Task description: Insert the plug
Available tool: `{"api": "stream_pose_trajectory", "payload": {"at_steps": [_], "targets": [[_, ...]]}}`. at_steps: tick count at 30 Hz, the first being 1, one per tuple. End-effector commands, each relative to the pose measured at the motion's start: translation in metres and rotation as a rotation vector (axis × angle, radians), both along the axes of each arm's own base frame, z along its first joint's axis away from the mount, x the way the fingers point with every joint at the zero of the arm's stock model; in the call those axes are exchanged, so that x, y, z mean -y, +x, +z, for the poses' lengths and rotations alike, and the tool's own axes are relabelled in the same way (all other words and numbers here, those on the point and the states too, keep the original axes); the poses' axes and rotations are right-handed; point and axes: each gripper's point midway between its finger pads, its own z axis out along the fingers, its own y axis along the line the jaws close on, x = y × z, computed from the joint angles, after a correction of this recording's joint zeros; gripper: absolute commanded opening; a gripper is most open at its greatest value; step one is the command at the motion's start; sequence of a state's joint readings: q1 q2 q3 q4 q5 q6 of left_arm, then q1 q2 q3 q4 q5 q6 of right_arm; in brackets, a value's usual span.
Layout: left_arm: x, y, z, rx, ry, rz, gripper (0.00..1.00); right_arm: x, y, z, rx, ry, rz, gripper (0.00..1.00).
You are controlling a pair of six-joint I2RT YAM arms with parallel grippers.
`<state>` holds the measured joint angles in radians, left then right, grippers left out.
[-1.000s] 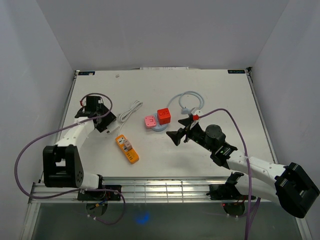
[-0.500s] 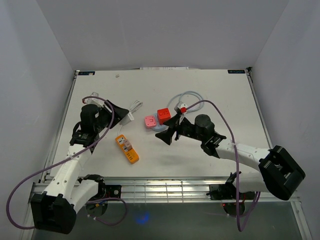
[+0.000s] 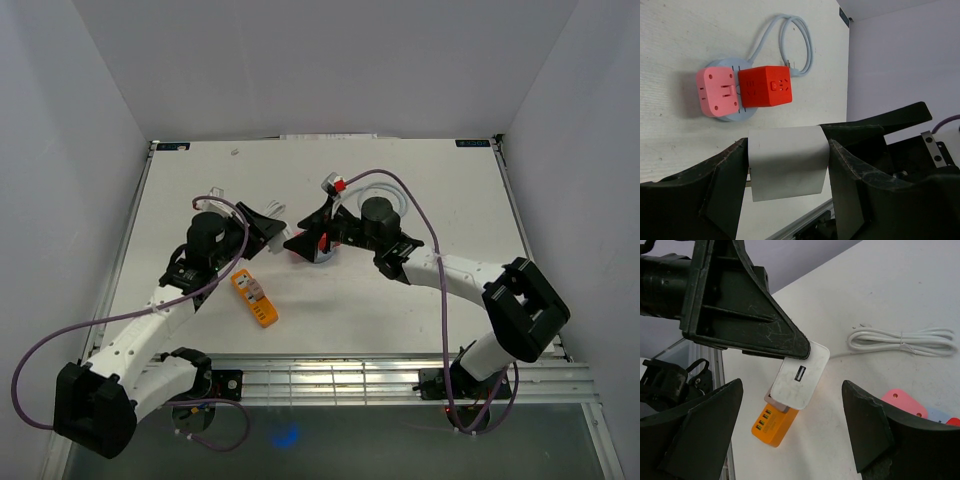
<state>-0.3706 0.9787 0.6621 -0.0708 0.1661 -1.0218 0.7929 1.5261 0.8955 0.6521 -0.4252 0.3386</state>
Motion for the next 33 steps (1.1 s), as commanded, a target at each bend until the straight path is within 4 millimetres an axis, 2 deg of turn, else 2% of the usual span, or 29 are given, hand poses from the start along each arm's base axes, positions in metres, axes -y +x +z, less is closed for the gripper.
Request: {"api": "stream_pose_trajectory", "payload": {"at_steps": [1, 3, 4, 6, 7, 8, 9, 14, 15, 17, 18, 19, 20, 21, 25, 29, 33], "targets": [[0.01, 0.005, 0.024, 0.062, -0.05, 0.019, 0.49, -0.007, 0.002, 0.006, -0.005, 0.013, 0.004, 0.85], [0.014, 0.005, 0.022, 0.056, -0.047, 0.023, 0.49, -0.008, 0.002, 0.004, -0.008, 0.008, 0.004, 0.85], [0.019, 0.006, 0.03, 0.086, -0.062, 0.015, 0.49, -0.008, 0.003, 0.001, -0.014, 0.001, 0.001, 0.85], [0.021, 0.006, 0.03, 0.085, -0.064, 0.012, 0.49, -0.008, 0.004, -0.002, -0.02, -0.007, -0.007, 0.85], [0.023, 0.005, 0.03, 0.083, -0.064, 0.008, 0.49, -0.009, 0.004, -0.004, -0.024, -0.012, -0.007, 0.83], [0.025, 0.005, 0.03, 0.084, -0.062, 0.006, 0.49, -0.009, 0.004, -0.004, -0.022, -0.011, -0.007, 0.78], [0.027, 0.004, 0.03, 0.084, -0.061, 0.001, 0.49, -0.008, 0.004, -0.005, -0.023, -0.016, -0.005, 0.65], [0.03, 0.001, 0.031, 0.087, -0.06, -0.012, 0.51, -0.007, 0.005, -0.01, -0.006, -0.044, -0.006, 0.31], [0.03, 0.001, 0.031, 0.086, -0.058, -0.014, 0.52, -0.007, 0.006, -0.009, -0.001, -0.049, -0.007, 0.21], [0.03, -0.001, 0.032, 0.083, -0.051, -0.017, 0.55, -0.007, 0.004, -0.012, 0.006, -0.06, 0.003, 0.14], [0.03, -0.001, 0.032, 0.086, -0.047, -0.02, 0.62, -0.006, 0.004, -0.011, 0.01, -0.06, 0.006, 0.08], [0.03, -0.001, 0.035, 0.095, -0.047, -0.021, 0.69, -0.006, 0.002, -0.011, 0.014, -0.06, 0.015, 0.08], [0.028, -0.004, 0.027, 0.062, -0.025, -0.022, 0.76, -0.006, 0.001, -0.01, 0.022, -0.06, 0.019, 0.08], [0.026, -0.004, 0.027, 0.058, -0.007, -0.017, 0.97, -0.005, 0.001, -0.01, 0.026, -0.059, 0.022, 0.08], [0.005, -0.003, 0.03, 0.033, 0.106, 0.059, 0.98, 0.0, -0.002, -0.014, 0.062, -0.077, 0.032, 0.08], [-0.031, 0.0, 0.034, -0.073, 0.246, 0.194, 0.98, 0.006, -0.002, -0.018, 0.095, -0.095, 0.019, 0.08], [-0.06, 0.0, 0.017, -0.191, 0.291, 0.267, 0.98, 0.011, 0.002, -0.023, 0.109, -0.111, -0.007, 0.08]]}}
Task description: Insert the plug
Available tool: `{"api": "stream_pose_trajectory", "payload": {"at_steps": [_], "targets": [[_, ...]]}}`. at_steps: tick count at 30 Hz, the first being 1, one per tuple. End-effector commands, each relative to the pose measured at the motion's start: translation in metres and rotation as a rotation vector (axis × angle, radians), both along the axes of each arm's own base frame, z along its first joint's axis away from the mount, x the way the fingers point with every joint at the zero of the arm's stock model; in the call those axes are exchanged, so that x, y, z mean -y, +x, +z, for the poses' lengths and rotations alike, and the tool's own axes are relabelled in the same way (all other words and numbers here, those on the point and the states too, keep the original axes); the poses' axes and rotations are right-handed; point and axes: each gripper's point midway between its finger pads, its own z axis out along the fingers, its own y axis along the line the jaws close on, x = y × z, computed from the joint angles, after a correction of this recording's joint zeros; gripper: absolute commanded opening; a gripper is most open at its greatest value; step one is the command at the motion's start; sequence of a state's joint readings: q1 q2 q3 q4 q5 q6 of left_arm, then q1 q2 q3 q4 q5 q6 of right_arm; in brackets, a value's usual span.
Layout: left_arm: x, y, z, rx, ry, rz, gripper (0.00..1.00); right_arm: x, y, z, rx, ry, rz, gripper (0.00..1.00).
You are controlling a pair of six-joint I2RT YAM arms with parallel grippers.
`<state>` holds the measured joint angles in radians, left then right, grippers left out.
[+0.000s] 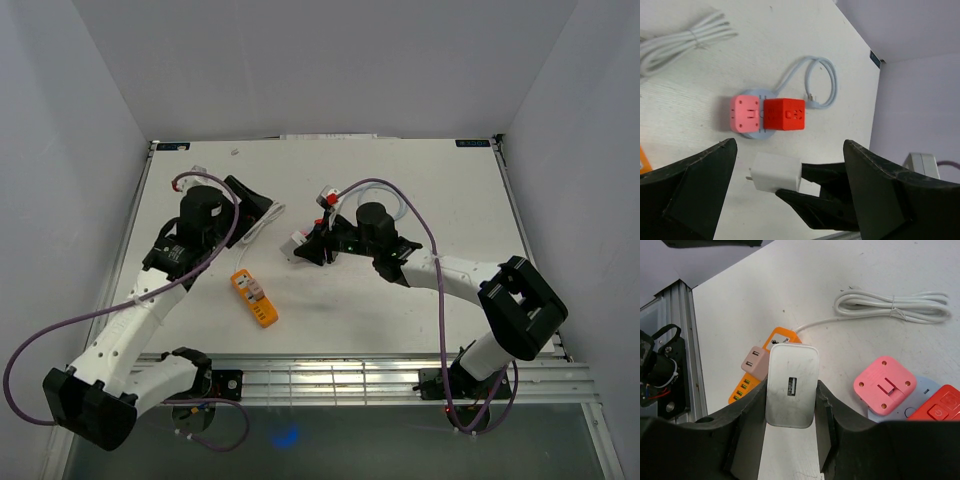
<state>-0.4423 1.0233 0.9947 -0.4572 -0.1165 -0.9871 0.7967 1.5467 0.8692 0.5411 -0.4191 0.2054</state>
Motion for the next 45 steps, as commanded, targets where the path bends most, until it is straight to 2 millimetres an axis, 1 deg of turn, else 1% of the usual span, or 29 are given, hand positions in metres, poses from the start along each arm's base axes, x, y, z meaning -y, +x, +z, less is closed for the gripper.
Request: {"api": "stream_pose_trajectory", "payload": {"at_steps": [1, 2, 3, 5, 7, 8, 11, 12, 16, 18, 19, 21, 22, 25, 26, 27, 28, 29, 30, 32, 33, 35, 36, 37, 38, 39, 41, 43, 45], "targets": [[-0.043, -0.011, -0.04, -0.179, 0.103, 0.114, 0.98, 0.004, 0.003, 0.021, 0.096, 0.03, -0.007, 0.08], [-0.057, -0.01, -0.042, -0.19, 0.08, 0.154, 0.98, 0.005, 0.003, 0.021, 0.098, 0.025, -0.008, 0.08], [-0.059, -0.015, -0.056, -0.225, 0.064, 0.15, 0.98, 0.006, 0.003, 0.021, 0.101, 0.021, -0.008, 0.08], [-0.074, -0.016, -0.065, -0.246, 0.034, 0.2, 0.98, 0.007, 0.004, 0.017, 0.109, 0.003, -0.01, 0.08], [-0.078, -0.02, -0.081, -0.286, 0.026, 0.214, 0.98, 0.006, 0.003, 0.016, 0.108, -0.004, -0.001, 0.08], [-0.081, -0.018, -0.09, -0.313, 0.023, 0.231, 0.98, 0.005, 0.002, 0.011, 0.094, -0.013, 0.007, 0.08], [-0.083, -0.017, -0.105, -0.37, 0.009, 0.241, 0.98, 0.003, 0.0, 0.005, 0.074, -0.017, 0.023, 0.08], [-0.083, -0.015, -0.115, -0.405, 0.012, 0.249, 0.98, 0.002, -0.001, 0.003, 0.07, -0.018, 0.027, 0.08], [-0.084, -0.01, -0.133, -0.458, 0.017, 0.267, 0.98, 0.003, 0.001, 0.001, 0.067, -0.023, 0.018, 0.08], [-0.087, -0.004, -0.138, -0.459, 0.023, 0.285, 0.98, 0.003, 0.001, 0.002, 0.069, -0.022, 0.017, 0.08], [-0.089, -0.003, -0.146, -0.482, 0.026, 0.303, 0.98, 0.003, 0.001, 0.001, 0.067, -0.024, 0.013, 0.08], [-0.096, 0.007, -0.148, -0.472, 0.038, 0.335, 0.98, 0.004, 0.002, 0.001, 0.069, -0.023, 0.009, 0.08], [-0.099, 0.011, -0.155, -0.49, 0.054, 0.357, 0.98, 0.005, 0.004, 0.0, 0.067, -0.027, -0.002, 0.08], [-0.108, 0.035, -0.148, -0.434, 0.081, 0.398, 0.97, 0.007, 0.005, 0.001, 0.07, -0.021, -0.024, 0.08], [-0.111, 0.042, -0.154, -0.44, 0.092, 0.41, 0.97, 0.008, 0.005, 0.003, 0.074, -0.015, -0.028, 0.08], [-0.113, 0.052, -0.149, -0.426, 0.092, 0.421, 0.97, 0.01, 0.005, 0.002, 0.071, -0.015, -0.033, 0.08], [-0.115, 0.058, -0.15, -0.431, 0.092, 0.428, 0.97, 0.01, 0.006, 0.002, 0.074, -0.014, -0.044, 0.08], [-0.119, 0.062, -0.162, -0.466, 0.094, 0.442, 0.97, 0.012, 0.006, 0.003, 0.076, -0.012, -0.05, 0.08], [-0.119, 0.069, -0.161, -0.466, 0.082, 0.439, 0.97, 0.012, 0.006, 0.004, 0.079, -0.011, -0.053, 0.08], [-0.127, 0.078, -0.169, -0.474, 0.076, 0.457, 0.97, 0.014, 0.007, 0.005, 0.084, -0.008, -0.064, 0.08], [-0.131, 0.082, -0.179, -0.491, 0.081, 0.462, 0.97, 0.015, 0.007, 0.005, 0.084, -0.007, -0.07, 0.08], [-0.133, 0.093, -0.184, -0.479, 0.066, 0.458, 0.96, 0.017, 0.008, 0.008, 0.09, -0.001, -0.078, 0.08], [-0.133, 0.095, -0.196, -0.503, 0.076, 0.45, 0.94, 0.017, 0.008, 0.009, 0.093, 0.004, -0.082, 0.08], [-0.13, 0.102, -0.196, -0.499, 0.069, 0.438, 0.93, 0.018, 0.008, 0.007, 0.092, 0.0, -0.088, 0.08], [-0.129, 0.105, -0.2, -0.502, 0.067, 0.433, 0.93, 0.019, 0.008, 0.01, 0.097, 0.005, -0.092, 0.08], [-0.127, 0.106, -0.211, -0.522, 0.066, 0.424, 0.92, 0.021, 0.01, 0.011, 0.101, 0.006, -0.106, 0.08], [-0.119, 0.113, -0.215, -0.512, 0.049, 0.395, 0.9, 0.023, 0.01, 0.013, 0.106, 0.009, -0.115, 0.08], [-0.107, 0.118, -0.222, -0.51, 0.057, 0.352, 0.84, 0.027, 0.012, 0.016, 0.116, 0.013, -0.13, 0.08], [-0.085, 0.124, -0.219, -0.485, 0.086, 0.308, 0.82, 0.029, 0.014, 0.016, 0.123, 0.009, -0.145, 0.08]]}}
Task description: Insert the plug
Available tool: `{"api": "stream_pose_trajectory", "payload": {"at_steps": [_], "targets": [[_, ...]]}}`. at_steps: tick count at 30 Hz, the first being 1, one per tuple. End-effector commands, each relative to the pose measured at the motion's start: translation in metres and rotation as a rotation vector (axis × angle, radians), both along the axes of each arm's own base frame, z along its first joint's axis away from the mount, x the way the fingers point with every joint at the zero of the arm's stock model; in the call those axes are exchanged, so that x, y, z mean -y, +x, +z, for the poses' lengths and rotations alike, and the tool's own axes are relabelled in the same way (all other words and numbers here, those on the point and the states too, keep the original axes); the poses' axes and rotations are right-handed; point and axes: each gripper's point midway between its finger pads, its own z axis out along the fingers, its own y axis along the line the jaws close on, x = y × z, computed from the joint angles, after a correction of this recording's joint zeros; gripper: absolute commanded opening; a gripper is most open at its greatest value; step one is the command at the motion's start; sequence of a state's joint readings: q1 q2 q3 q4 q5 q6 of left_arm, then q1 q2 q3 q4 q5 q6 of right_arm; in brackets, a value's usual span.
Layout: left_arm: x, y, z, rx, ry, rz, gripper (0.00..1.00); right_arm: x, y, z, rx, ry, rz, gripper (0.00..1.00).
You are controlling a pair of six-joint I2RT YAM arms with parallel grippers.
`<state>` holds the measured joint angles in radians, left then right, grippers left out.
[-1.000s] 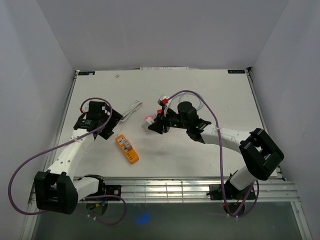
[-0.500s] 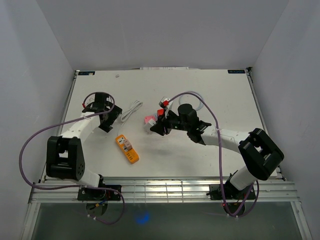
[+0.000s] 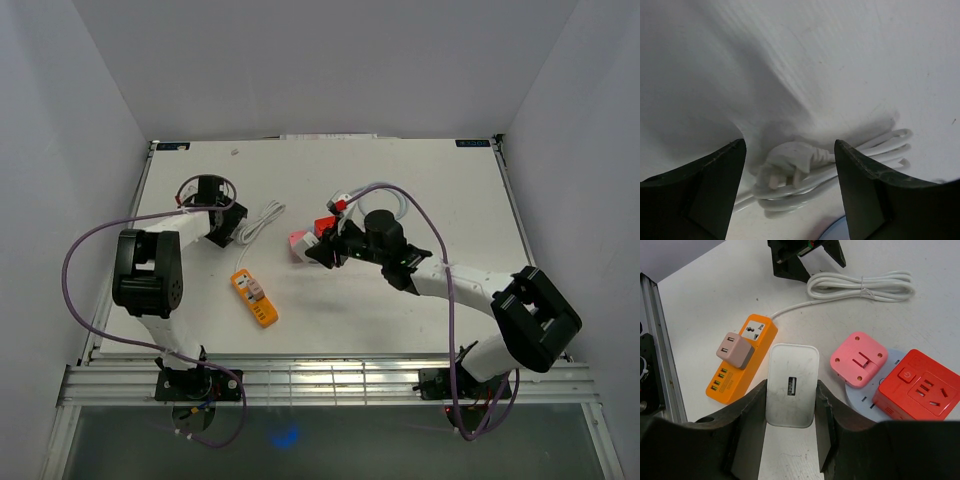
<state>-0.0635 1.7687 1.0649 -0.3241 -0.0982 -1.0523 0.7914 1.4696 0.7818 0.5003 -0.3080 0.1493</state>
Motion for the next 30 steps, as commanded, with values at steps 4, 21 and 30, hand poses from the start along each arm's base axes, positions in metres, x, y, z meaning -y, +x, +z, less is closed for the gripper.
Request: {"api": "stream_pose_trajectory", "payload": {"at_steps": [4, 21, 30], "targets": [[0.093, 0.014, 0.004, 0.053, -0.003, -0.221, 0.75, 0.009, 0.014, 0.037, 0.117, 0.077, -0.069, 0.08], [0.263, -0.008, 0.027, 0.126, -0.136, -0.553, 0.7, 0.043, 0.026, 0.05, 0.162, 0.107, -0.18, 0.08], [0.249, 0.008, 0.059, 0.12, -0.113, -0.582, 0.98, 0.03, 0.006, 0.047, 0.235, 0.099, -0.018, 0.08]]}}
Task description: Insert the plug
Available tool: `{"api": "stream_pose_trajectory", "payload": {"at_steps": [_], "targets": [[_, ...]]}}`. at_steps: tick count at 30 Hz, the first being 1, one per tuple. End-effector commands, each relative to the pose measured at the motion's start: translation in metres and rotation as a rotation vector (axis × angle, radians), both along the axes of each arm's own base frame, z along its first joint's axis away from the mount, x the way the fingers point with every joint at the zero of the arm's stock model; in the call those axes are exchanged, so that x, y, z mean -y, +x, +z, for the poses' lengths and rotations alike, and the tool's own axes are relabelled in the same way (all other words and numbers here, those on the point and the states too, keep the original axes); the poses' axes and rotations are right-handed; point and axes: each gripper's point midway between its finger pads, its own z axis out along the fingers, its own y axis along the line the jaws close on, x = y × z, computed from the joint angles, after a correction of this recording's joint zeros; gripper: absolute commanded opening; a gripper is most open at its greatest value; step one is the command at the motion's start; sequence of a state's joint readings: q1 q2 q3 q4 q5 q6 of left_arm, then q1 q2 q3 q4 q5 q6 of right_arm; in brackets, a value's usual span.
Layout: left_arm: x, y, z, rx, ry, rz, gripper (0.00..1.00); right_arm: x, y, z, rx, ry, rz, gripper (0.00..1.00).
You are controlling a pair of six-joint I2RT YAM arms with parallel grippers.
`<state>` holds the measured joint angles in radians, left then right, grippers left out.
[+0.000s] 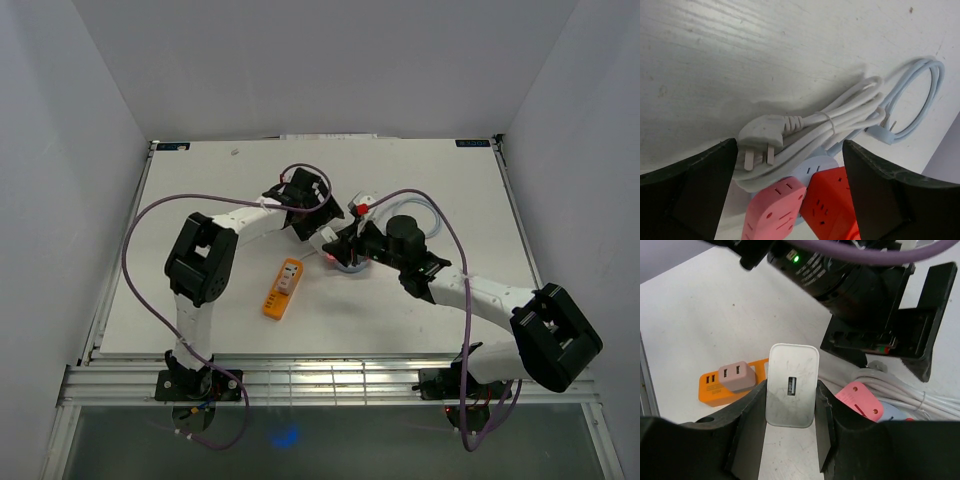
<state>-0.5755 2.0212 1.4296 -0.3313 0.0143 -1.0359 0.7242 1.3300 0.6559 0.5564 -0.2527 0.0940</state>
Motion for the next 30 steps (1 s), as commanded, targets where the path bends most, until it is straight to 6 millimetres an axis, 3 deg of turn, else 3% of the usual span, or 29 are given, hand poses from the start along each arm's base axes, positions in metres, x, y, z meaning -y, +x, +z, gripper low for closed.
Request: {"api": "stream_pose_trajectory", "payload": {"at_steps": [1, 3, 8, 9, 11, 12, 13, 15, 16, 20, 30], "targets": [[-0.035, 0.024, 0.042, 0.042, -0.024, 0.037, 0.98, -0.014, -0.007, 0.032, 0.134, 0.059, 0.107, 0.08], [-0.05, 0.026, 0.057, 0.059, -0.044, 0.025, 0.98, -0.021, -0.009, 0.03, 0.135, 0.05, 0.139, 0.08], [-0.112, 0.03, 0.081, 0.082, -0.023, 0.082, 0.98, -0.039, -0.018, 0.019, 0.137, -0.018, 0.211, 0.08], [-0.128, 0.025, 0.088, 0.093, -0.02, 0.098, 0.98, -0.044, -0.016, 0.018, 0.139, -0.03, 0.217, 0.08], [-0.141, 0.018, 0.091, 0.101, -0.019, 0.114, 0.98, -0.052, -0.018, 0.014, 0.138, -0.052, 0.24, 0.08], [-0.15, 0.014, 0.103, 0.13, -0.024, 0.127, 0.98, -0.055, -0.018, 0.002, 0.119, -0.084, 0.253, 0.08], [-0.155, 0.005, 0.094, 0.107, -0.019, 0.129, 0.98, -0.06, -0.016, 0.008, 0.128, -0.085, 0.26, 0.08], [-0.161, -0.005, 0.093, 0.106, -0.019, 0.129, 0.98, -0.067, -0.017, -0.005, 0.106, -0.125, 0.288, 0.08], [-0.166, -0.014, 0.092, 0.107, -0.017, 0.128, 0.98, -0.072, -0.015, 0.0, 0.114, -0.127, 0.294, 0.08], [-0.174, -0.035, 0.089, 0.104, -0.009, 0.119, 0.98, -0.08, -0.015, -0.012, 0.095, -0.176, 0.311, 0.08], [-0.186, -0.064, 0.081, 0.085, 0.016, 0.104, 0.98, -0.096, -0.011, -0.041, 0.053, -0.276, 0.32, 0.08]]}}
